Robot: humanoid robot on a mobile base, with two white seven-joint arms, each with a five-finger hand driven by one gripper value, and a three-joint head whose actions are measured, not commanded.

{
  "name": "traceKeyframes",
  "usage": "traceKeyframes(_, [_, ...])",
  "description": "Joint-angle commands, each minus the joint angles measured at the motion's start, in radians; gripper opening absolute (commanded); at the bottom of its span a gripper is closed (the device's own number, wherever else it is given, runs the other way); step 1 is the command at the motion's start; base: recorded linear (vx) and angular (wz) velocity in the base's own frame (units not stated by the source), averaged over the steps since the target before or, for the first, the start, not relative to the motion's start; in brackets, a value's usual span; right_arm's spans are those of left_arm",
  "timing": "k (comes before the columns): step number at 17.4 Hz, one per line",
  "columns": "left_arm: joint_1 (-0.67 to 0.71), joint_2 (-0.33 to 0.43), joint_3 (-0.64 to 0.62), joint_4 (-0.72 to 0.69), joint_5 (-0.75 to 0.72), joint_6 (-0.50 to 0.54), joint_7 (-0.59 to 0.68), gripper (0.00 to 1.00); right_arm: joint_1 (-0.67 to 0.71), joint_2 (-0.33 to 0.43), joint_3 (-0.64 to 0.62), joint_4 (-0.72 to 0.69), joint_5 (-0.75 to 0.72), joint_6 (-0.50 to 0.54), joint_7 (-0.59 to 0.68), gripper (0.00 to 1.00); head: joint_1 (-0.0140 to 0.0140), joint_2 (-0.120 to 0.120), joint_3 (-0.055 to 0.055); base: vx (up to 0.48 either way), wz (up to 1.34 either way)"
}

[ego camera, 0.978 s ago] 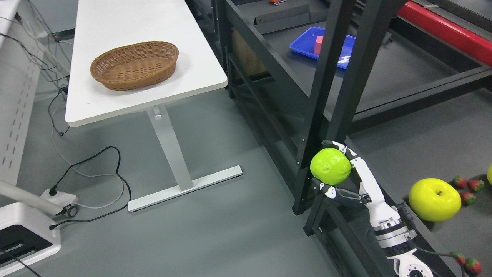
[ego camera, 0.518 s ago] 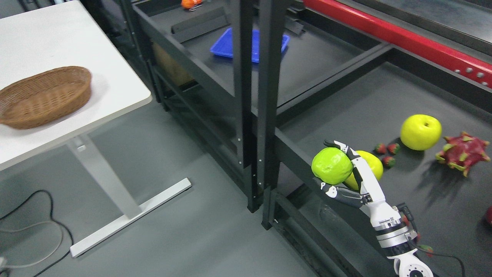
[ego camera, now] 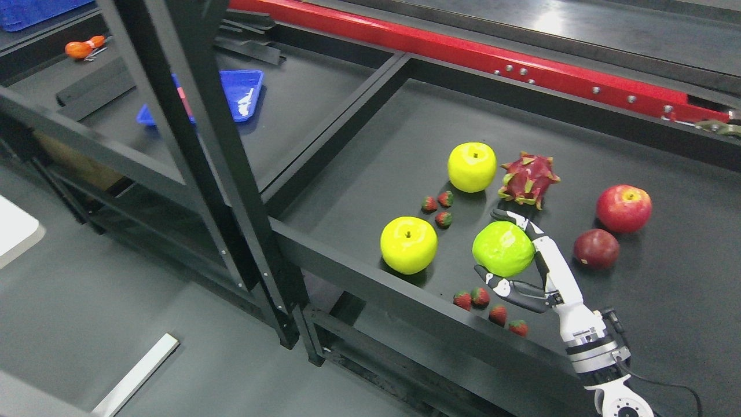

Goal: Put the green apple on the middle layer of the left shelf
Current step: 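Lower the green apple onto the shelf tray near the red apples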

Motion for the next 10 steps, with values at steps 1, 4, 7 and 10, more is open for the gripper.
traceKeyframes(1, [0.000,0.017,0.000,0.000,0.000,0.001,0.000,1.00,0.002,-0.017,-0.003,-0.002,0.000,0.000,0.000,0.04,0.0000,0.000,0.000,0.064,-0.59])
traceKeyframes(4, [0.000,0.017,0.000,0.000,0.000,0.000,0.000,1.00,0.002,-0.017,-0.005,-0.002,0.000,0.000,0.000,0.04,0.0000,0.000,0.000,0.048,-0.40])
traceKeyframes(7, [0.000,0.017,0.000,0.000,0.000,0.000,0.000,1.00,0.002,-0.017,-0.006,-0.002,0.000,0.002,0.000,0.04,0.0000,0.000,0.000,0.041,-0.26])
traceKeyframes(10, [0.000,0.017,0.000,0.000,0.000,0.000,0.001,1.00,0.002,-0.017,-0.006,-0.002,0.000,0.002,0.000,0.04,0.0000,0.000,0.000,0.044,-0.32])
